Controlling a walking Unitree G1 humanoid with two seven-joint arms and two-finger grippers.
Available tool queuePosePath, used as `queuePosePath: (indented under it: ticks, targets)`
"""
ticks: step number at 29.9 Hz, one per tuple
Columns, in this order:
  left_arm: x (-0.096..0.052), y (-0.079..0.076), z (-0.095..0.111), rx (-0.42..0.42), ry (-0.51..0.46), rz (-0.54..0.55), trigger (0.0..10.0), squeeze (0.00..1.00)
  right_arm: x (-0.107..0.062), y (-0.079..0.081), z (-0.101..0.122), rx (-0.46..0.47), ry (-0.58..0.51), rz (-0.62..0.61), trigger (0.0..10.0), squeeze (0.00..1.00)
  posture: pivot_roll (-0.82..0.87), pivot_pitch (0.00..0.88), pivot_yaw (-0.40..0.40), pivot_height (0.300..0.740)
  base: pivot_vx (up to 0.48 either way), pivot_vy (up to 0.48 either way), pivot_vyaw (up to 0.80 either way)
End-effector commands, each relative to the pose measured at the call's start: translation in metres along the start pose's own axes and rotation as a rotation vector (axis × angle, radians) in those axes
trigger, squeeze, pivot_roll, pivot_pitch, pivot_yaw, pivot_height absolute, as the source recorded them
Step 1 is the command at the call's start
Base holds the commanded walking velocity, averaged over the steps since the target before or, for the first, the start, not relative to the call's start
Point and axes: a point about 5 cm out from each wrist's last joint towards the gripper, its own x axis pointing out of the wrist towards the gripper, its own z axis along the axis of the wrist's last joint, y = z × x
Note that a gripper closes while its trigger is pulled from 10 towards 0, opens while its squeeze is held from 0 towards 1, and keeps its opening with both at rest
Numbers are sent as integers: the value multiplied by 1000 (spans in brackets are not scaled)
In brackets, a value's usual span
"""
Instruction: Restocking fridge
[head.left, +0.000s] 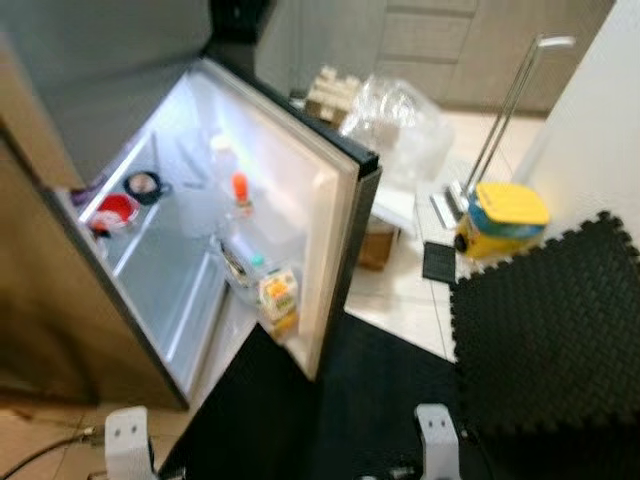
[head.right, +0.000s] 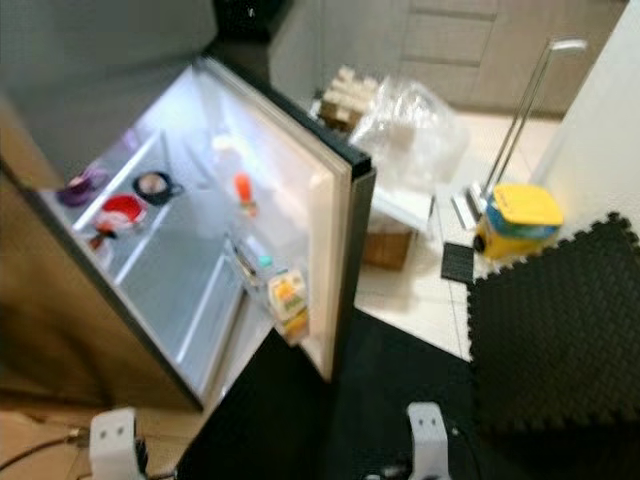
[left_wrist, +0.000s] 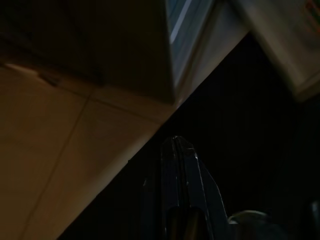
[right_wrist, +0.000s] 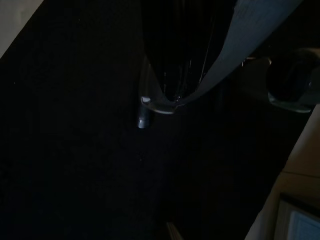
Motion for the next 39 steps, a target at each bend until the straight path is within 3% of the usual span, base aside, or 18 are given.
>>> queuePosePath:
  ticks: [1, 3, 8, 18, 39]
  targets:
    - [0, -4, -4, 43, 35, -25, 10000, 0, -2, -1, -6, -3, 21, -8, 10000, 0, -78, 98, 3, 740, 0, 0, 0]
    - [4, -9, 1, 86, 22, -76, 10000, 0, -1, 4, -5, -32, 17, 14, 10000, 0, -79, 81, 11, 740, 0, 0, 0]
    - [7, -14, 6, 93, 16, -100, 10000, 0, 1, 7, -3, -49, 9, 32, 10000, 0, -80, 73, 14, 740, 0, 0, 160]
    - [10, -32, 6, 52, 28, -155, 10000, 0, 0, 1, -1, -53, 11, 25, 10000, 0, -96, 68, -1, 740, 0, 0, 800]
    - [8, -38, 1, 56, 32, -179, 10000, 0, -1, 3, -6, -105, 25, 45, 10000, 0, -100, 72, 0, 740, 0, 0, 800]
